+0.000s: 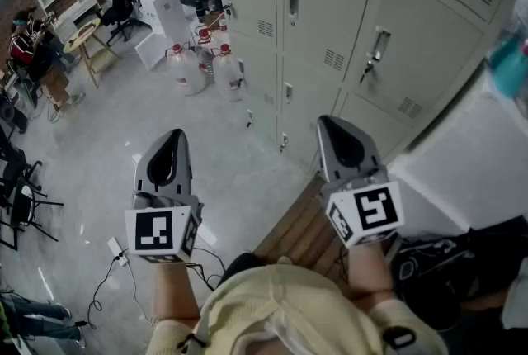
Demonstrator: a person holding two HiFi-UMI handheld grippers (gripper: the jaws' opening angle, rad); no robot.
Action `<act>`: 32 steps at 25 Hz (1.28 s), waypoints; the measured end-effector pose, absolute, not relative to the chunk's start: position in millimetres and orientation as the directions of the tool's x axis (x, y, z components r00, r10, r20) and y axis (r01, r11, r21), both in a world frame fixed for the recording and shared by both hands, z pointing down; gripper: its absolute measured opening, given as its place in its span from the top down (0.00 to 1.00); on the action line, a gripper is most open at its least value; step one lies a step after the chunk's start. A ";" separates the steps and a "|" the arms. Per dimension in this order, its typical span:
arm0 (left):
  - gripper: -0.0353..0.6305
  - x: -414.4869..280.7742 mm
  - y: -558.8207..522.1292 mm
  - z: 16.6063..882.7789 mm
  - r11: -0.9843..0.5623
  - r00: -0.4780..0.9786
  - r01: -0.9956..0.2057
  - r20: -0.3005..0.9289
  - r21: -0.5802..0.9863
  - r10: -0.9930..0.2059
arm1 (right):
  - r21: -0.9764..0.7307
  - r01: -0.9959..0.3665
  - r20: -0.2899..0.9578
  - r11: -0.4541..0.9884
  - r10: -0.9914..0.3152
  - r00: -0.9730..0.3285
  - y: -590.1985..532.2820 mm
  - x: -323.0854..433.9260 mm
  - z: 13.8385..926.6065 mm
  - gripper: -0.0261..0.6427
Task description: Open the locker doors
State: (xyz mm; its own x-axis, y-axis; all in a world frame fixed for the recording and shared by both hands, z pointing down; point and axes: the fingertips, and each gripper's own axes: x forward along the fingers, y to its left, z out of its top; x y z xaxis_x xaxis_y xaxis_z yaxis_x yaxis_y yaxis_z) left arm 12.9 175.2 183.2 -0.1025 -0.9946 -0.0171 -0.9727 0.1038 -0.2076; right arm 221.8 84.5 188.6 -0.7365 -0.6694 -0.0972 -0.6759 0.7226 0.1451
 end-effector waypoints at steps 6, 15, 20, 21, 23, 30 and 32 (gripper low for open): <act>0.96 4.5 175.7 196.9 0.049 -0.053 -0.982 0.016 -0.181 -0.998 | 0.120 -0.687 -0.091 0.717 -0.681 -0.727 79.8 215.6 191.7 0.96; 0.96 -11.1 170.2 211.2 -0.040 0.029 -0.985 0.068 -0.170 -0.997 | 0.097 -0.723 -0.083 0.684 -0.719 -0.690 74.9 189.8 194.2 0.95; 0.96 -31.2 167.8 214.0 -0.062 0.053 -0.986 0.061 -0.153 -0.997 | 0.114 -0.740 -0.074 0.662 -0.738 -0.671 71.0 169.7 194.8 0.95; 0.96 -35.7 168.3 214.8 -0.063 0.055 -0.988 0.060 -0.142 -0.997 | 0.110 -0.745 -0.074 0.658 -0.742 -0.666 70.1 165.9 195.2 0.95; 0.96 -46.4 170.5 218.4 -0.067 0.060 -0.990 0.064 -0.126 -0.996 | 0.097 -0.756 -0.080 0.648 -0.752 -0.655 69.1 158.9 195.3 0.95; 0.96 -89.6 165.8 234.3 -0.111 0.099 -0.984 0.088 -0.141 -0.991 | 0.059 -0.804 -0.085 0.591 -0.800 -0.594 60.6 140.5 196.4 0.95; 0.96 -93.8 160.3 237.7 -0.132 0.119 -0.980 0.092 -0.147 -0.989 | 0.056 -0.824 -0.071 0.564 -0.821 -0.567 58.9 139.2 201.0 0.91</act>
